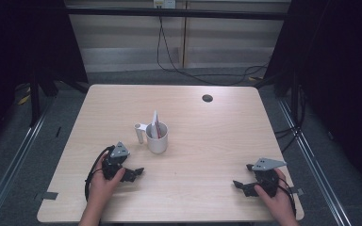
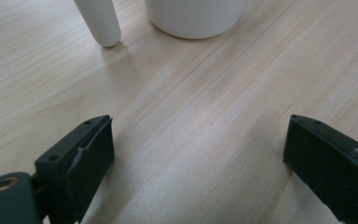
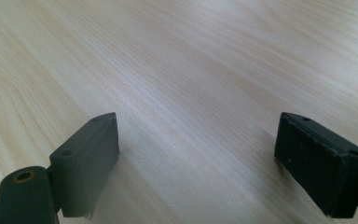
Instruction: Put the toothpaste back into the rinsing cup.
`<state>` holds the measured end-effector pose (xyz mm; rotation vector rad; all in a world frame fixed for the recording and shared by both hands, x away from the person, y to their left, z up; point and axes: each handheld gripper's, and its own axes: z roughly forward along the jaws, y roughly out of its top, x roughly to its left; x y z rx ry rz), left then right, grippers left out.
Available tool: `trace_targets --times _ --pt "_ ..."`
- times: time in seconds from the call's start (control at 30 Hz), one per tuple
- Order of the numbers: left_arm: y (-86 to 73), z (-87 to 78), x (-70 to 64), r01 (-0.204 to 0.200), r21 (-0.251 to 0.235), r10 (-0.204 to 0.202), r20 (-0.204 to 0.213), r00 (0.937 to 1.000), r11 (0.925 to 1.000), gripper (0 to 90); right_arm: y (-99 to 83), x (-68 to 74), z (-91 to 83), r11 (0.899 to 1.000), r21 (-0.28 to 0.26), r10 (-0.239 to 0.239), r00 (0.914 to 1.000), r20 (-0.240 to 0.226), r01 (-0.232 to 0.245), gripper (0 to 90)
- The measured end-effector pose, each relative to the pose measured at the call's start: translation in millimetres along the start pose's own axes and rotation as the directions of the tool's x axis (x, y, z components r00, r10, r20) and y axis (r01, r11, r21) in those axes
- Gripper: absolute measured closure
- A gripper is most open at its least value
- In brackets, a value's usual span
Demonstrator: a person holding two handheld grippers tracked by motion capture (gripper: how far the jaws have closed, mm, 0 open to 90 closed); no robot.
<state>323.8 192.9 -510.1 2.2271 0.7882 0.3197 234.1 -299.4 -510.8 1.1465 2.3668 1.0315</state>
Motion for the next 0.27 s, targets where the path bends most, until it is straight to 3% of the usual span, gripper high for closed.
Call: trace_targets --times 0.27 --pt "0.0 0.1 -0.2 0.0 0.0 0.0 -0.003 1.0 1.0 8.2 0.0 0.2 -0.1 1.0 0.0 0.0 1.0 0.001 0.0 13.5"
